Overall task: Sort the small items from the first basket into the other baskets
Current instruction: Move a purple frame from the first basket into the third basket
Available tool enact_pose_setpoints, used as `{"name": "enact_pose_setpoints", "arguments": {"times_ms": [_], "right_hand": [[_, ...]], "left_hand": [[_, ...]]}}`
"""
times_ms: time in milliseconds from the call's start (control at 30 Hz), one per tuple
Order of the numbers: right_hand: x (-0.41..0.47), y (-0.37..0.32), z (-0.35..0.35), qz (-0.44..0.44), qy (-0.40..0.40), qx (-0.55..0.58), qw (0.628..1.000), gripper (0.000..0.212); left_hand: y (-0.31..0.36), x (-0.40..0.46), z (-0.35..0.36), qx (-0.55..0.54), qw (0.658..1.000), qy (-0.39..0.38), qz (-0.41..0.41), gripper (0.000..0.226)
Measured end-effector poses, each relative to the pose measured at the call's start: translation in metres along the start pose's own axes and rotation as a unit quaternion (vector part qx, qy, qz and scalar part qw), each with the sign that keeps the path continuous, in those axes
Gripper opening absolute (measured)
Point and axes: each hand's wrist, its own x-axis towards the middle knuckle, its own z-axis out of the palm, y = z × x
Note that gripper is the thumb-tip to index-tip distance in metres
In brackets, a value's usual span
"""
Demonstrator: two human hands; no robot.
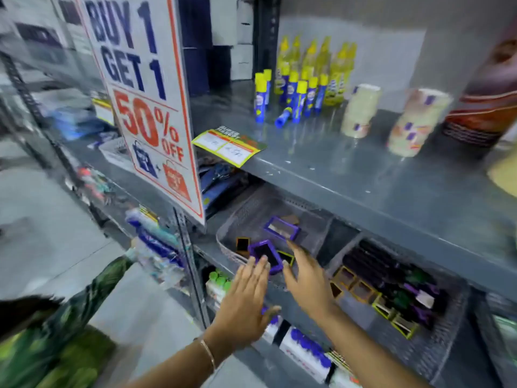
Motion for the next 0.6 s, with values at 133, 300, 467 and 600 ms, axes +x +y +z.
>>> {"name": "enact_pose_setpoints", "arguments": {"times_ms": [133, 300, 467, 600], "right_hand": [[0.040, 0.006, 0.026, 0.125, -0.156, -0.008, 0.980, 0.049], [0.063, 0.004, 0.050, 0.176, -0.247, 0.008, 0.953, 0.055], [0.074, 0.010, 0.056, 0.202, -0.252, -0.010, 0.946, 0.072], [0.080, 0.018, 0.049, 0.265, -0.242, 0.017, 0.933, 0.032]], "left_hand": [[0.009, -0.004, 0.025, 0.050, 0.998, -0.030, 0.032, 0.082], [0.011, -0.006, 0.033, 0.059, 0.997, -0.053, 0.008, 0.082], [0.009, -0.011, 0.034, 0.069, 0.995, -0.071, 0.010, 0.082], [0.010, -0.008, 0.032, 0.060, 0.996, -0.071, 0.015, 0.082]]}}
